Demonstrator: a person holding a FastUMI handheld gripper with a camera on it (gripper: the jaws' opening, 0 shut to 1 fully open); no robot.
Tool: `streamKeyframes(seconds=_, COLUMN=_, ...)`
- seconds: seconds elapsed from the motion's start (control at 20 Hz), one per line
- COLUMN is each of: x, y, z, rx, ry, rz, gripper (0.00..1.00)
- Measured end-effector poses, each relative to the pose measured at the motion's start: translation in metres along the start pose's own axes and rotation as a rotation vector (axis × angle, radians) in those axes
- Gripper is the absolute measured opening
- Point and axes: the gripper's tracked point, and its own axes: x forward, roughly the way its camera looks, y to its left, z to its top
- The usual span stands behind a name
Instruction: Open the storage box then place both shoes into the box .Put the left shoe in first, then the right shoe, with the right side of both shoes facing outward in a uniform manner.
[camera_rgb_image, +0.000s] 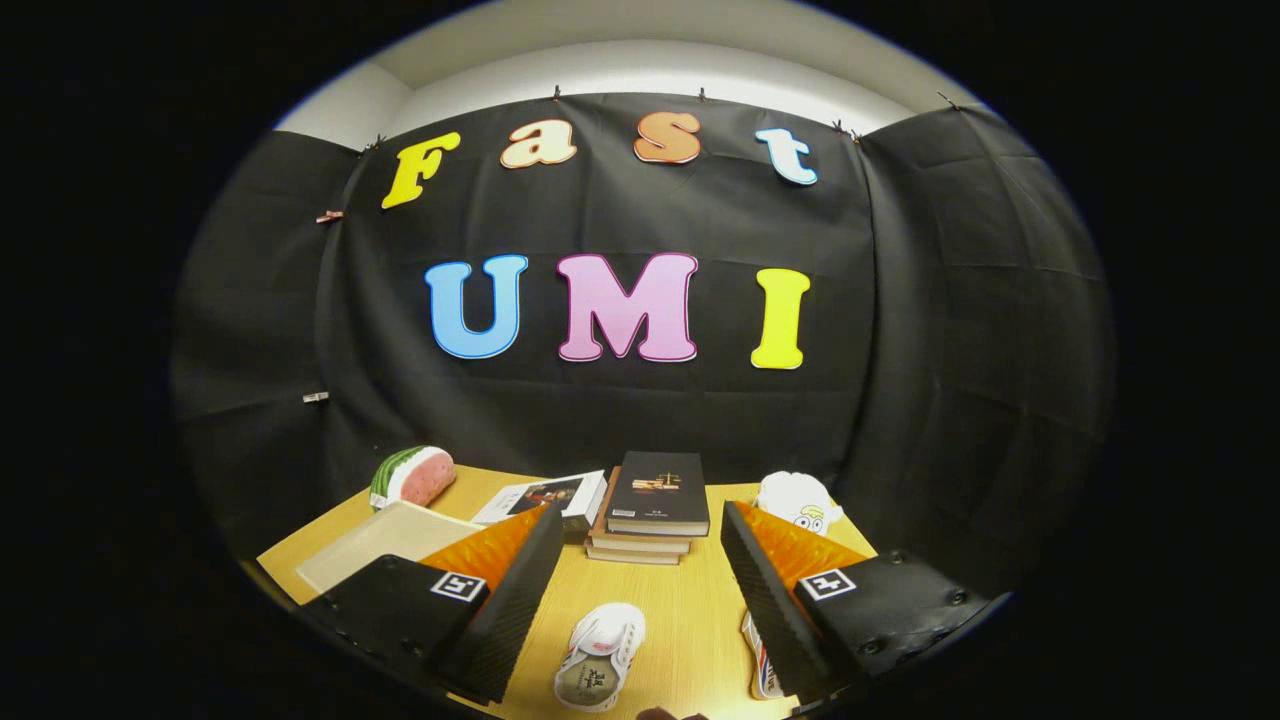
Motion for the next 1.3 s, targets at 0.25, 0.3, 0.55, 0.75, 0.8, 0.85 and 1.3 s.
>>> streamKeyframes(seconds=0.25, x=-0.003, y=0.041, z=-0.015, rx=0.071, ry=0.079, rz=0.065, gripper=0.98)
streamKeyframes(seconds=0.3, x=-0.004, y=0.048, z=-0.016, rx=0.081, ry=0.090, rz=0.072, gripper=0.98)
streamKeyframes(seconds=0.55, x=-0.004, y=0.082, z=-0.044, rx=0.182, ry=0.210, rz=0.115, gripper=0.98)
streamKeyframes(seconds=0.75, x=-0.011, y=0.109, z=-0.100, rx=0.292, ry=0.416, rz=0.173, gripper=0.99)
streamKeyframes(seconds=0.8, x=-0.014, y=0.113, z=-0.119, rx=0.309, ry=0.475, rz=0.171, gripper=0.99)
streamKeyframes(seconds=0.85, x=-0.019, y=0.116, z=-0.133, rx=0.336, ry=0.530, rz=0.176, gripper=0.99)
streamKeyframes(seconds=1.3, x=-0.027, y=0.178, z=-0.201, rx=0.690, ry=0.827, rz=0.310, gripper=0.98)
